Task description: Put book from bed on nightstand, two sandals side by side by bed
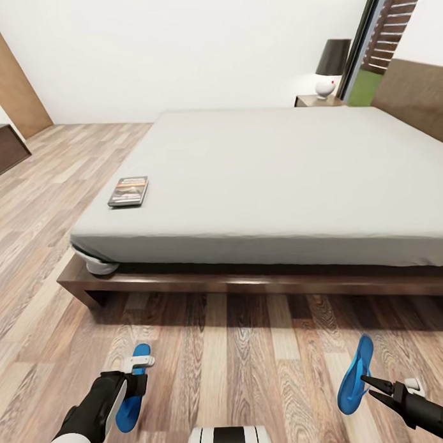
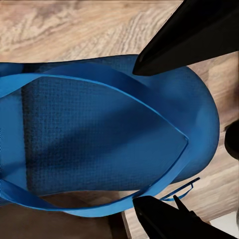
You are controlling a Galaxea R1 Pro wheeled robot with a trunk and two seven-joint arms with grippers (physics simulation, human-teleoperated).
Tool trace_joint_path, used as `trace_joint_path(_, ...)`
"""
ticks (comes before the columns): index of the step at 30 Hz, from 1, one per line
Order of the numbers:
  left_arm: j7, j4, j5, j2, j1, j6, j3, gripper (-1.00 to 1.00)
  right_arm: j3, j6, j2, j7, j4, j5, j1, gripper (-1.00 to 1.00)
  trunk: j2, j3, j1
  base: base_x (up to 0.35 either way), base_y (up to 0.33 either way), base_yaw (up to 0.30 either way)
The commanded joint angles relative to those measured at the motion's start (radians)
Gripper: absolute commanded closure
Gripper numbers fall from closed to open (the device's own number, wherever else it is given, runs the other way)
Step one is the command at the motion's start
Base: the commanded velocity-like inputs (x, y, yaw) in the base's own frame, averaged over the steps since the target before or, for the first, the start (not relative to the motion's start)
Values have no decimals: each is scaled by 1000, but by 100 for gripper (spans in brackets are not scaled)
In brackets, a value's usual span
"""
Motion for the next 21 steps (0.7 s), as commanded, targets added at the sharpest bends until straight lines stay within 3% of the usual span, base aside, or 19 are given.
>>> trace_joint_path(1, -8, -2, -11, -1, 0, 4, 4, 100, -2, 6, 0, 2, 0, -3, -1, 100, -1, -5, 0, 0, 0, 0)
trace_joint_path(11, -8, -2, -11, -1, 0, 4, 4, 100, -2, 6, 0, 2, 0, -3, -1, 100, -3, -43, 5, 0, 0, 0)
trace_joint_path(21, -7, -2, -11, 0, 0, -1, 6, 100, -2, 6, 0, 2, 0, -3, -1, 100, -3, -43, 5, 40, 20, 0)
